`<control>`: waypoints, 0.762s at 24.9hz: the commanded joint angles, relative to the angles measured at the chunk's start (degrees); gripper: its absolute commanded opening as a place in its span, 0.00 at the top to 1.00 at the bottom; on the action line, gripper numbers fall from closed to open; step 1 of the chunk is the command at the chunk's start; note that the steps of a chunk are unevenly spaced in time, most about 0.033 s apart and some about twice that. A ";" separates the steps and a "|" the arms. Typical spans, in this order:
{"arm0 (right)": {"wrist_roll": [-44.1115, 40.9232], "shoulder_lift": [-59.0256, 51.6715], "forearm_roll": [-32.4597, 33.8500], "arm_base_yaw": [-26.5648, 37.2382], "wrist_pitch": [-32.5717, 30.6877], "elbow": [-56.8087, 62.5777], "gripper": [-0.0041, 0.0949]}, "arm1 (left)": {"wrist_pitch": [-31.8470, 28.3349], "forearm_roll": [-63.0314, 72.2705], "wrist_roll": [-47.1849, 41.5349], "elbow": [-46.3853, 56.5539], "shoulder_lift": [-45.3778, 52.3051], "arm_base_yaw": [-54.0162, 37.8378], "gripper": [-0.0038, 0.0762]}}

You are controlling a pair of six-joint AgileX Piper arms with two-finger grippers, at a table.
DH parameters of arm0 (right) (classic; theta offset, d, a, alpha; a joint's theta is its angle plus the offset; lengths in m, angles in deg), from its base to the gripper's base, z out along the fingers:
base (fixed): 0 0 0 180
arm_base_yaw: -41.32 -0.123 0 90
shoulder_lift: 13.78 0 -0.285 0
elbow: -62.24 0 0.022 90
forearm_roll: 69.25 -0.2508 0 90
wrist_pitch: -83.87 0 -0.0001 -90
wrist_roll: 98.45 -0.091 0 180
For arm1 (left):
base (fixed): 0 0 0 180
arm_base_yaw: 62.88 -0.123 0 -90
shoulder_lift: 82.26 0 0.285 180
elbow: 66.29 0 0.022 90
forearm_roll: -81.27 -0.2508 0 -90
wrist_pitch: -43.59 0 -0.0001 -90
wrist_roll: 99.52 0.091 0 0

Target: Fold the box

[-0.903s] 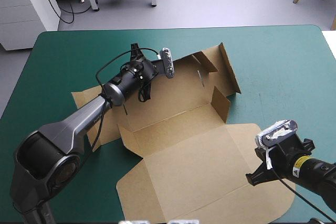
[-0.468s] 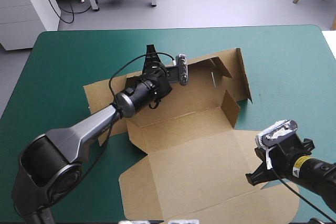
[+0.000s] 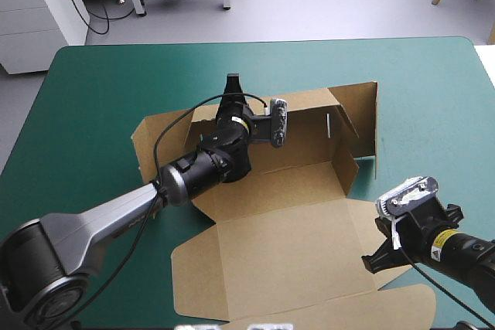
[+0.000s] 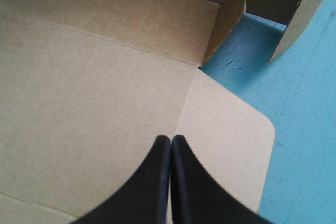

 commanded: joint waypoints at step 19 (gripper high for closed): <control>-0.35 -0.02 6.63 0.36 4.48 -1.58 0.93 | 7.26 -41.47 -35.30 28.72 15.07 12.80 0.96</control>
